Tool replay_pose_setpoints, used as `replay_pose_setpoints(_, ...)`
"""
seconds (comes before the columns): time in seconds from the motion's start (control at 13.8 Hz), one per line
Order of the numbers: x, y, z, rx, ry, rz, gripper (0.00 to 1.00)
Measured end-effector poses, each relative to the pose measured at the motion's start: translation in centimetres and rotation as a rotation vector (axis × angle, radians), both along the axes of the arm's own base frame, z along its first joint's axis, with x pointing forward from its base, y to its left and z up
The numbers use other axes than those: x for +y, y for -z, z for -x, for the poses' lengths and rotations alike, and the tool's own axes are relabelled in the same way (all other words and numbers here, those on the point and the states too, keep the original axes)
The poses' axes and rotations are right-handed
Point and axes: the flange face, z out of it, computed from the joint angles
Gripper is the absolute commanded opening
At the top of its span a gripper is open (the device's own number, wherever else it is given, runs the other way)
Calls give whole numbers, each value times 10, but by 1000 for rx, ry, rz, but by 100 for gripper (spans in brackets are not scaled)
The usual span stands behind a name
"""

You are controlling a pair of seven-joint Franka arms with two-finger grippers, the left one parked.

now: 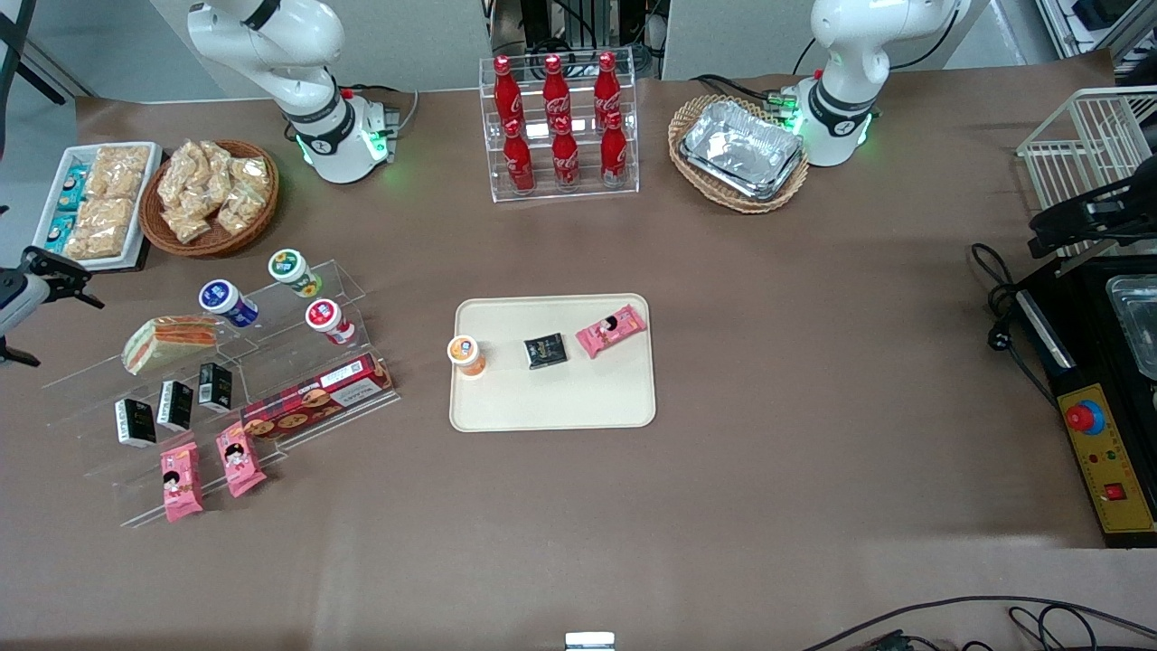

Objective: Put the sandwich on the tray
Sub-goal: 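Move the right gripper toward the wrapped sandwich on the acrylic rack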

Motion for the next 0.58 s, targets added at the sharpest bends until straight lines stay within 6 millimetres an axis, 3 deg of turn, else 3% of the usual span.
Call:
replay_pose_setpoints(0.36,-2,23,-10,-34,-388,3,100)
replay_pose_setpoints(0.58,-10,40,-11,-31,-533,-30,100)
